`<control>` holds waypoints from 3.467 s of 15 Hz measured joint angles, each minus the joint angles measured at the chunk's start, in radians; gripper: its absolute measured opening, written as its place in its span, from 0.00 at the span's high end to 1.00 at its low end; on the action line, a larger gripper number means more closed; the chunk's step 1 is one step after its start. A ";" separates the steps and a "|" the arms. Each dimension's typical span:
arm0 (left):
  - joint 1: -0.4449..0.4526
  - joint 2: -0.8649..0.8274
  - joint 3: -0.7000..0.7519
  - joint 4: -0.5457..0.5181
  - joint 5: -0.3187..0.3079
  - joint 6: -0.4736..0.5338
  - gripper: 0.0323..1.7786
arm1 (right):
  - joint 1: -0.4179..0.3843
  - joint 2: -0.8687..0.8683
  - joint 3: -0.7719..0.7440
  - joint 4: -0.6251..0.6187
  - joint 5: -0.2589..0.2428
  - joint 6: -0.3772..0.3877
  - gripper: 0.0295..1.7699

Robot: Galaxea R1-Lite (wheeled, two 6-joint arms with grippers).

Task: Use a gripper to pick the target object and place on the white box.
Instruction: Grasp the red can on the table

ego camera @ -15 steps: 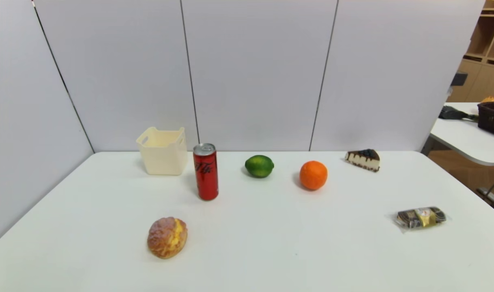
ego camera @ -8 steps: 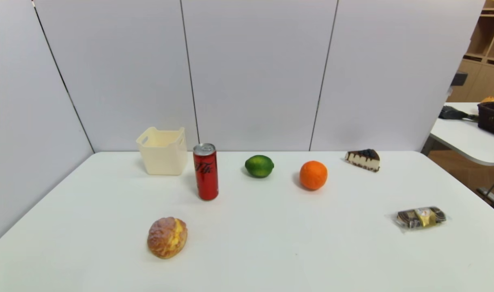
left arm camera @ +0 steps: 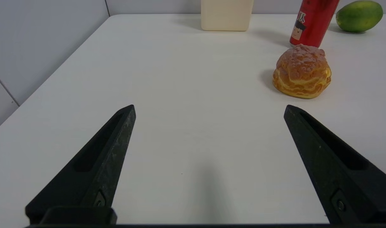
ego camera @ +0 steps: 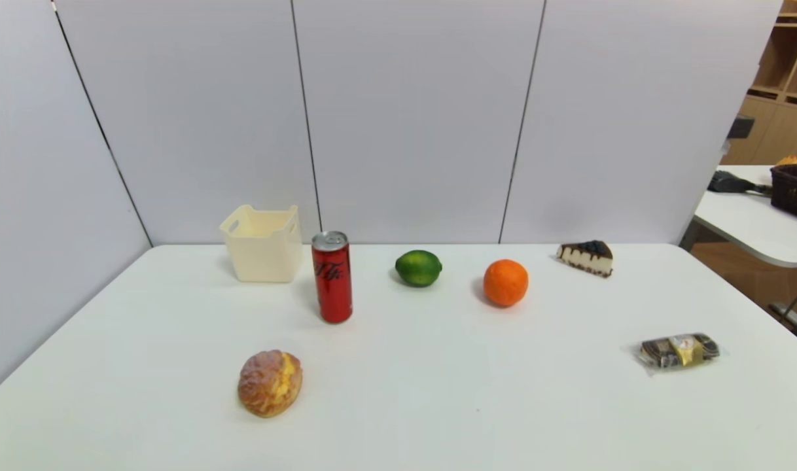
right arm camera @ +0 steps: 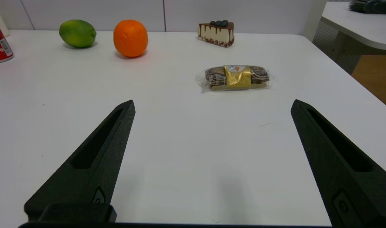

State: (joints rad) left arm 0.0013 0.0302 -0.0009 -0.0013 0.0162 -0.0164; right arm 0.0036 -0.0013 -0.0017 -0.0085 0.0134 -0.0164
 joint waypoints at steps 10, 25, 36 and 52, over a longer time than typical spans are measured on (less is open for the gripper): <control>-0.011 0.433 -0.275 -0.007 -0.010 0.161 0.05 | 0.000 0.000 0.000 0.000 0.000 0.000 0.04; -0.402 1.451 -0.488 -0.741 -0.018 0.174 0.05 | 0.000 0.000 0.000 0.000 0.000 0.000 0.04; -0.454 1.799 -0.484 -1.247 -0.017 0.072 0.05 | 0.000 0.000 0.000 0.000 0.000 0.000 0.04; -0.436 2.035 -0.688 -1.333 -0.013 0.048 0.05 | 0.000 0.000 0.000 -0.001 0.000 0.000 0.04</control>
State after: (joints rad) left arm -0.4347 2.0653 -0.6887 -1.3340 0.0036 0.0313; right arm 0.0032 -0.0013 -0.0017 -0.0091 0.0134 -0.0164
